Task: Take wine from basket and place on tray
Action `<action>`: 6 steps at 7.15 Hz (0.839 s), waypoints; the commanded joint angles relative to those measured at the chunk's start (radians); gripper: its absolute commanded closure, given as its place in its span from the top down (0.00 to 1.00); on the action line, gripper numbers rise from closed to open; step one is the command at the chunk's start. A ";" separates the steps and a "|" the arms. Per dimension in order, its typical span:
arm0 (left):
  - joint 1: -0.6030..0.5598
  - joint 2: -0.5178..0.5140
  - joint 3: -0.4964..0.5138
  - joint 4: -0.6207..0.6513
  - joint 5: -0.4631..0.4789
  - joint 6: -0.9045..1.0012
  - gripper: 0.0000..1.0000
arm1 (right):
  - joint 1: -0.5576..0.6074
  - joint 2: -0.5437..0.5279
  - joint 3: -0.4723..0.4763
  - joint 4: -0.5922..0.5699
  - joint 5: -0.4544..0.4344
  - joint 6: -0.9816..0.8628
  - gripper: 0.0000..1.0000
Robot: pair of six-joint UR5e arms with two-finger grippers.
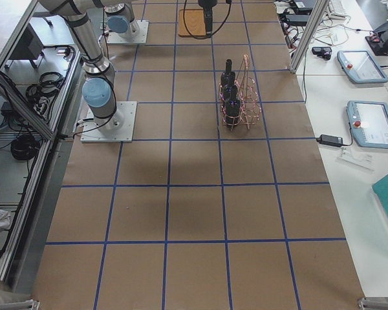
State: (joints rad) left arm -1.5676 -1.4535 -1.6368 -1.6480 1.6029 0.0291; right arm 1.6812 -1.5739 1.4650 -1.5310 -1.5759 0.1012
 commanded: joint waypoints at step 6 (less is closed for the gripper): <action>0.003 0.002 -0.003 -0.006 0.005 0.000 1.00 | 0.000 0.000 0.009 -0.023 -0.009 0.002 1.00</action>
State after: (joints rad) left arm -1.5660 -1.4514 -1.6400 -1.6535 1.6074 0.0291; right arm 1.6812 -1.5739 1.4731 -1.5491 -1.5783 0.1026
